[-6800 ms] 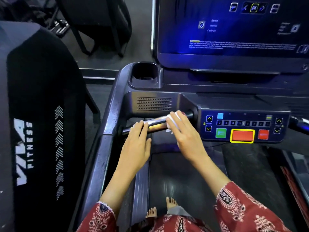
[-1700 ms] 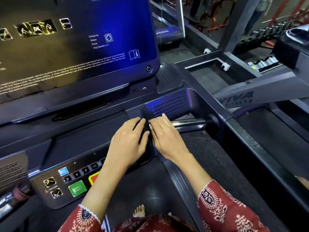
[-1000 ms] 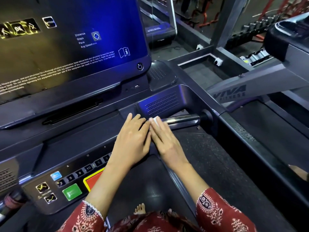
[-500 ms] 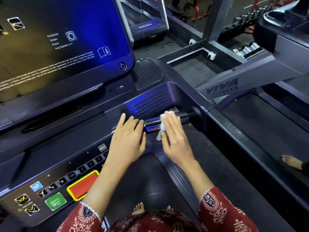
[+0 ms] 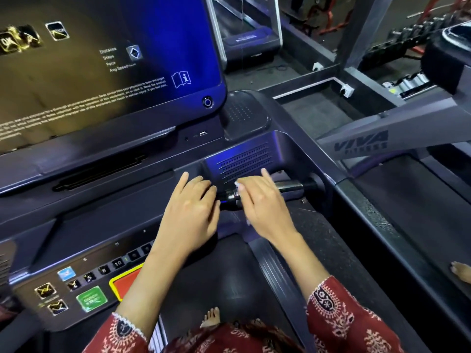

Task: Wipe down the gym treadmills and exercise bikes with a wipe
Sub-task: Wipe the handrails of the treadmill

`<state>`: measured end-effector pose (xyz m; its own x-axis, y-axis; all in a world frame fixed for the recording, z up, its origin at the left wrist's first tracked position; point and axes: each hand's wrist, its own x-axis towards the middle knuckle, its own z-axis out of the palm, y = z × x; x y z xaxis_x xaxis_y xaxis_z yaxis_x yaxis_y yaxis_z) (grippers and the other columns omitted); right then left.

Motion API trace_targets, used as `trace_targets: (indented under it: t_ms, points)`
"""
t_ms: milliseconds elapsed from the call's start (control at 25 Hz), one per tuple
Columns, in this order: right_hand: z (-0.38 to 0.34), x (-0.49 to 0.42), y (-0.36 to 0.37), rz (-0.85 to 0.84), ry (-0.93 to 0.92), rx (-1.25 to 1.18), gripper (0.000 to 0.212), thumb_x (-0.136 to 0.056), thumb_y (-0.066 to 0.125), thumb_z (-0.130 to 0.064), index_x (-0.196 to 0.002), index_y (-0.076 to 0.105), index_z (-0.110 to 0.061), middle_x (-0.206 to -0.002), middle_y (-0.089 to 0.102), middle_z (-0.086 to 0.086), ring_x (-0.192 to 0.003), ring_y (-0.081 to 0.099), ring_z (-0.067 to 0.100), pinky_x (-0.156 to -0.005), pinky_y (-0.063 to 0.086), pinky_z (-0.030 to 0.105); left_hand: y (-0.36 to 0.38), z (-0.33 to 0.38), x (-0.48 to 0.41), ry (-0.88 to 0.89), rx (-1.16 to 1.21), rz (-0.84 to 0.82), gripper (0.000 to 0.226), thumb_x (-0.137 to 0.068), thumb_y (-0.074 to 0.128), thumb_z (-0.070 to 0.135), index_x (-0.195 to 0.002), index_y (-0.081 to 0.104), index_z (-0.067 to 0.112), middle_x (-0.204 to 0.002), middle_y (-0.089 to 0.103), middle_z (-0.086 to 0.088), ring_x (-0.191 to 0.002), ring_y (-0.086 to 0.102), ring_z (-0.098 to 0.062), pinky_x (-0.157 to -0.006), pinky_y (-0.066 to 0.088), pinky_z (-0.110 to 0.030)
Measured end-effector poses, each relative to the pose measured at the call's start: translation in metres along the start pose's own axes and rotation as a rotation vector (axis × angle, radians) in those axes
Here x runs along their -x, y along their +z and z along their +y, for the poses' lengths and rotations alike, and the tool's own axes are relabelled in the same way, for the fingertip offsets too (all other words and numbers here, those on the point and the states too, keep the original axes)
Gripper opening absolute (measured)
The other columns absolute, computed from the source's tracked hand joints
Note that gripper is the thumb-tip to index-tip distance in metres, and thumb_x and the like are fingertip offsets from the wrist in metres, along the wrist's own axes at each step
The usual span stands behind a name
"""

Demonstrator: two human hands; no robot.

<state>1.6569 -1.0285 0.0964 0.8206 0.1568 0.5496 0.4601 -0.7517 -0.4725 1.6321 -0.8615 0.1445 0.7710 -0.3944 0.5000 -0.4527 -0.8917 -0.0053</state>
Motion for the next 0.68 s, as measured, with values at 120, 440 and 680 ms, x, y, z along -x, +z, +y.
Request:
trace_targets:
  t_ms: [120, 440, 680]
  points:
    - [-0.009, -0.002, 0.005, -0.02, 0.016, 0.005, 0.033, -0.095, 0.036, -0.016, -0.093, 0.066, -0.001, -0.085, 0.066, 0.009, -0.082, 0.062, 0.029, -0.109, 0.029, 0.04, 0.001, -0.001, 0.003, -0.029, 0.021, 0.001, 0.036, -0.085, 0.046, 0.02, -0.089, 0.07, -0.006, -0.09, 0.068, -0.018, -0.093, 0.064, -0.036, -0.103, 0.03, -0.043]
    - [0.008, 0.003, -0.007, -0.034, -0.001, 0.035, 0.036, -0.097, 0.034, -0.019, -0.092, 0.065, -0.001, -0.087, 0.066, 0.009, -0.085, 0.06, 0.028, -0.107, 0.032, 0.044, 0.009, 0.01, -0.011, 0.004, 0.062, -0.078, 0.036, -0.083, 0.042, 0.019, -0.085, 0.07, -0.003, -0.071, 0.065, -0.013, -0.068, 0.063, -0.032, -0.104, 0.028, -0.042]
    - [0.042, 0.012, -0.021, 0.097, 0.097, 0.082, 0.034, -0.099, 0.036, -0.016, -0.096, 0.066, 0.001, -0.092, 0.065, 0.012, -0.088, 0.061, 0.033, -0.104, 0.032, 0.037, 0.01, 0.034, -0.026, -0.008, 0.11, -0.22, 0.045, -0.083, 0.041, 0.031, -0.095, 0.071, 0.001, -0.082, 0.068, -0.01, -0.067, 0.066, -0.028, -0.052, 0.053, -0.03]
